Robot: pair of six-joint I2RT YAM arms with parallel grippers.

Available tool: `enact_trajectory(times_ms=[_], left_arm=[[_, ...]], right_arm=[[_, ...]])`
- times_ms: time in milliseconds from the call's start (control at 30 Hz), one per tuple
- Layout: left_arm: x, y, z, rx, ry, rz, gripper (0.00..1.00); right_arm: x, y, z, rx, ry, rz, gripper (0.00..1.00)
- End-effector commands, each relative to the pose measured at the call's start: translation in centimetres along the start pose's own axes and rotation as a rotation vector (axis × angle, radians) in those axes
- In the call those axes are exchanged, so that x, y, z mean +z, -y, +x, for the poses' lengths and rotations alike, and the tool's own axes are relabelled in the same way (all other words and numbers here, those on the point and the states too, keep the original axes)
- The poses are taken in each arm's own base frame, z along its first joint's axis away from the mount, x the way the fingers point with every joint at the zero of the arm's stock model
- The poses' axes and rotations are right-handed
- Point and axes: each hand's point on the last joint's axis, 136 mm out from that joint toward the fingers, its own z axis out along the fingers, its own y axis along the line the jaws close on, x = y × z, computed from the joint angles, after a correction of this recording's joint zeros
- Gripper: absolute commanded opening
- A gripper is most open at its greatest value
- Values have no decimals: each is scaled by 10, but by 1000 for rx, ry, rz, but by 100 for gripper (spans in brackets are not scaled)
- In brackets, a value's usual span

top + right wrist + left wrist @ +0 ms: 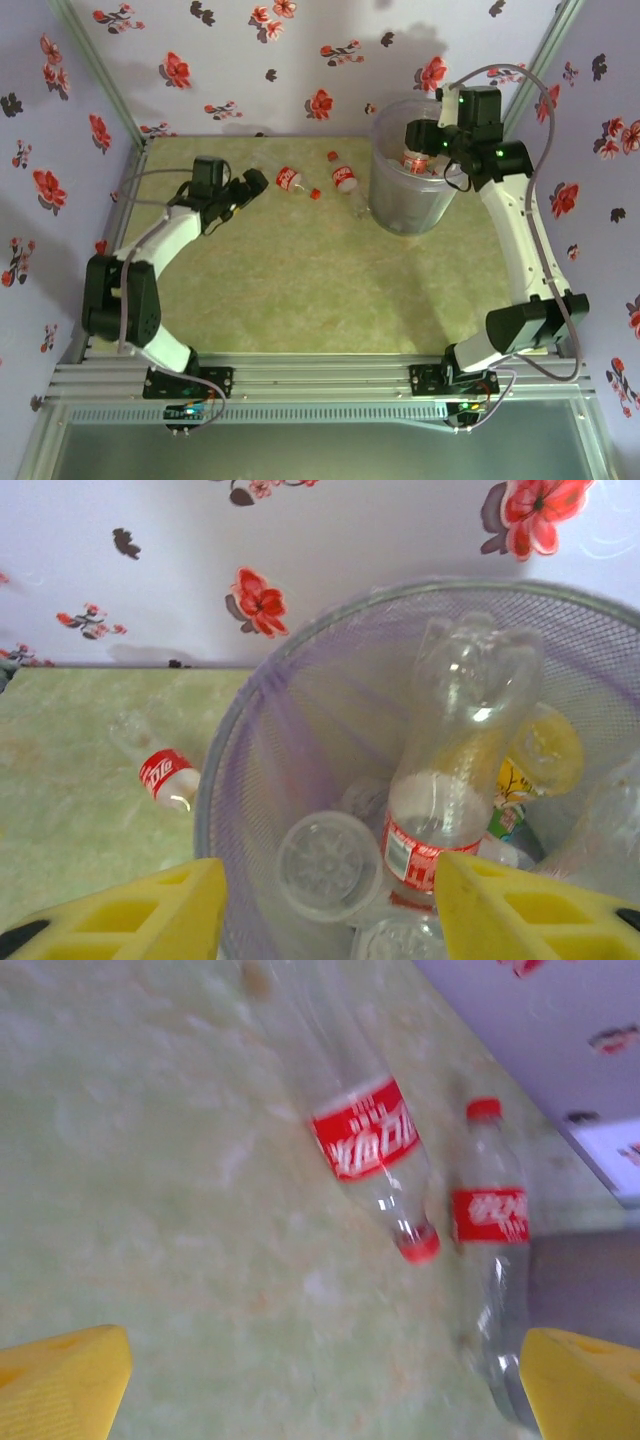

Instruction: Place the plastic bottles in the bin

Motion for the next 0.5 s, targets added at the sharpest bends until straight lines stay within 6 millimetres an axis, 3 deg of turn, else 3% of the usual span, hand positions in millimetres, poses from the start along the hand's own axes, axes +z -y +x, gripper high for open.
enact_trajectory(times_ms=[0, 300, 467], left_arm=[[19, -16, -14, -37, 39, -143, 100], [73, -16, -49, -22, 126, -248, 100], [100, -6, -64, 10, 145, -239, 100]], right_arm=[[-28, -20, -2, -2, 39, -56, 60], [-62, -41, 26, -64, 29, -107, 83], [-74, -43, 39, -84, 20, -121, 85]])
